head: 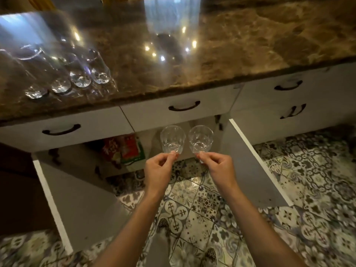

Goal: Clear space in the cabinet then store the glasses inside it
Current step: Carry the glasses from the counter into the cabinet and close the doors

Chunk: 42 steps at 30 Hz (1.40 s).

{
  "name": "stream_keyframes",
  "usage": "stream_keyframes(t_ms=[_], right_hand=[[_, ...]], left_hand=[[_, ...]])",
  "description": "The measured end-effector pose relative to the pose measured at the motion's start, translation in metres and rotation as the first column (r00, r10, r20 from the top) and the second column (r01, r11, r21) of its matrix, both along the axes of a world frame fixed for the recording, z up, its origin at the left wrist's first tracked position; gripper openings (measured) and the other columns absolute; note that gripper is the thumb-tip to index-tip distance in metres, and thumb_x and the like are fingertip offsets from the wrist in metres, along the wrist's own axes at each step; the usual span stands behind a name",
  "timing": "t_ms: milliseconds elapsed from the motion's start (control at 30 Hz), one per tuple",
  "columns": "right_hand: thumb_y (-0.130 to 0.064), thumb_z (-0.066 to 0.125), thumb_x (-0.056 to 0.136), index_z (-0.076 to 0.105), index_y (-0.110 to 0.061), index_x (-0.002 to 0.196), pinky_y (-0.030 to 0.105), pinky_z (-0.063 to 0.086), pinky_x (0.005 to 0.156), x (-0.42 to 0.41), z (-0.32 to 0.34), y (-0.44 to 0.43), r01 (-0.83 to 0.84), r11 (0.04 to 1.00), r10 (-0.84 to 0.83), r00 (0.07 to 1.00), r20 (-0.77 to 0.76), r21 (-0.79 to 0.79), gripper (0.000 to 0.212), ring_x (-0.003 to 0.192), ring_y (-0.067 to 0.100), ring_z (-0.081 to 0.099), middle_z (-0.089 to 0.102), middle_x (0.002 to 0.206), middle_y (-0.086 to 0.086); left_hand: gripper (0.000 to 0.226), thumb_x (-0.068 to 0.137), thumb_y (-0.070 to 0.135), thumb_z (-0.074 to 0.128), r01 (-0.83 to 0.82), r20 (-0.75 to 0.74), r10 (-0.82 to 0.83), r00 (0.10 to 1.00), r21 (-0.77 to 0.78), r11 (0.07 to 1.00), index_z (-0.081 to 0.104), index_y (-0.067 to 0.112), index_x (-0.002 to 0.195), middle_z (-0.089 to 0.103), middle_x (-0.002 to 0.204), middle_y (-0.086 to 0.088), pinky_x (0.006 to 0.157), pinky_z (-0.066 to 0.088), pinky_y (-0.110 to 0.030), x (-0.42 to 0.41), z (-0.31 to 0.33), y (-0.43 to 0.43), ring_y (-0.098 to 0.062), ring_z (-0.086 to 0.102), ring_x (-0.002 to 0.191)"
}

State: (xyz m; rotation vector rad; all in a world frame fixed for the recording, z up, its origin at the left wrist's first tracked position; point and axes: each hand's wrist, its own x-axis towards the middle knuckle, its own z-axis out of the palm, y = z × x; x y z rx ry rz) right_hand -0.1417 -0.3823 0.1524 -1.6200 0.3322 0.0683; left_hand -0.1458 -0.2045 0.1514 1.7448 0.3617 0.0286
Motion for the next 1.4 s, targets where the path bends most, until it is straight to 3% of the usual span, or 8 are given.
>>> stream_keyframes(t_ms=[333, 567, 700, 833, 900, 1033, 1267, 1400], right_hand=[[-0.03, 0.074, 0.09, 0.083, -0.02, 0.093, 0.011, 0.053, 0.065, 0.009, -0.111, -0.059, -0.1, 0.994, 0.096, 0.991, -0.098, -0.037, 0.013, 0.079, -0.002, 0.073, 0.08, 0.087, -0.01], [-0.031, 0.072, 0.092, 0.082, -0.022, 0.081, 0.023, 0.058, 0.068, 0.056, -0.241, -0.061, -0.117, 0.991, 0.111, 0.99, -0.085, -0.071, 0.017, 0.077, 0.007, 0.073, 0.08, 0.087, -0.002], [-0.029, 0.073, 0.092, 0.081, -0.027, 0.073, 0.013, 0.053, 0.07, 0.108, -0.342, -0.05, -0.075, 0.997, 0.072, 0.994, -0.079, -0.035, 0.021, 0.079, -0.001, 0.072, 0.079, 0.082, -0.01], [-0.037, 0.071, 0.085, 0.073, -0.012, 0.073, 0.036, 0.049, 0.06, 0.162, -0.451, -0.044, -0.034, 0.992, 0.024, 0.996, -0.083, -0.12, 0.028, 0.059, 0.008, 0.062, 0.069, 0.062, 0.005], [-0.029, 0.073, 0.083, 0.074, -0.023, 0.067, 0.033, 0.05, 0.06, 0.187, -0.497, -0.043, -0.035, 0.989, 0.021, 0.995, -0.095, -0.146, 0.016, 0.06, 0.01, 0.063, 0.066, 0.056, -0.007], [-0.016, 0.076, 0.087, 0.072, -0.051, 0.054, 0.017, 0.056, 0.072, 0.239, -0.583, -0.038, 0.035, 0.995, -0.042, 0.996, -0.077, -0.09, 0.049, 0.074, 0.004, 0.069, 0.071, 0.061, -0.019], [-0.01, 0.068, 0.093, 0.07, -0.029, 0.065, 0.005, 0.045, 0.052, 0.299, -0.677, -0.033, 0.132, 0.986, -0.138, 0.989, -0.056, -0.1, 0.034, 0.052, -0.014, 0.059, 0.061, 0.058, -0.016], [-0.009, 0.066, 0.095, 0.067, -0.026, 0.067, 0.008, 0.047, 0.058, 0.328, -0.711, -0.027, 0.166, 0.979, -0.173, 0.984, -0.052, -0.116, 0.032, 0.062, -0.008, 0.063, 0.063, 0.068, -0.016]], left_hand=[[0.02, 0.095, 0.034, 0.067, -0.08, -0.067, 0.078, 0.995, -0.035, 0.996, 0.08, 0.021, 0.088, 0.079, 0.088, 0.007, 0.075, 0.061, -0.028, -0.002, -0.11, -0.055, -0.007, 0.075, 0.085], [0.027, 0.095, 0.036, 0.066, -0.045, -0.093, 0.05, 0.994, 0.055, 0.997, 0.078, 0.019, 0.08, 0.076, 0.083, -0.013, 0.083, 0.06, -0.051, 0.037, -0.249, -0.055, -0.033, 0.072, 0.085], [0.024, 0.096, 0.035, 0.065, -0.05, -0.135, 0.052, 0.989, 0.019, 0.999, 0.079, 0.027, 0.077, 0.079, 0.082, 0.002, 0.083, 0.058, -0.038, 0.094, -0.348, -0.061, -0.014, 0.073, 0.082], [0.026, 0.087, 0.02, 0.071, -0.134, -0.155, 0.119, 0.981, -0.089, 0.987, 0.076, 0.019, 0.062, 0.078, 0.08, -0.005, 0.089, 0.057, -0.046, 0.155, -0.446, -0.065, -0.024, 0.073, 0.088], [0.023, 0.082, 0.014, 0.07, -0.163, -0.12, 0.149, 0.981, -0.11, 0.98, 0.077, 0.021, 0.061, 0.078, 0.075, 0.001, 0.08, 0.059, -0.034, 0.181, -0.492, -0.063, -0.024, 0.073, 0.085], [0.026, 0.082, 0.011, 0.071, -0.122, -0.079, 0.11, 0.991, -0.166, 0.979, 0.073, 0.017, 0.056, 0.077, 0.073, 0.0, 0.074, 0.058, -0.019, 0.234, -0.58, -0.054, -0.015, 0.073, 0.083], [0.018, 0.065, 0.032, 0.07, -0.082, -0.076, 0.07, 0.995, -0.166, 0.983, 0.069, 0.021, 0.052, 0.07, 0.078, -0.013, 0.093, 0.053, -0.045, 0.287, -0.68, -0.05, -0.029, 0.066, 0.084], [0.039, 0.084, 0.016, 0.071, -0.073, -0.066, 0.065, 0.996, -0.124, 0.99, 0.067, 0.03, 0.048, 0.064, 0.058, 0.011, 0.072, 0.05, -0.032, 0.322, -0.728, -0.051, -0.009, 0.061, 0.063]])
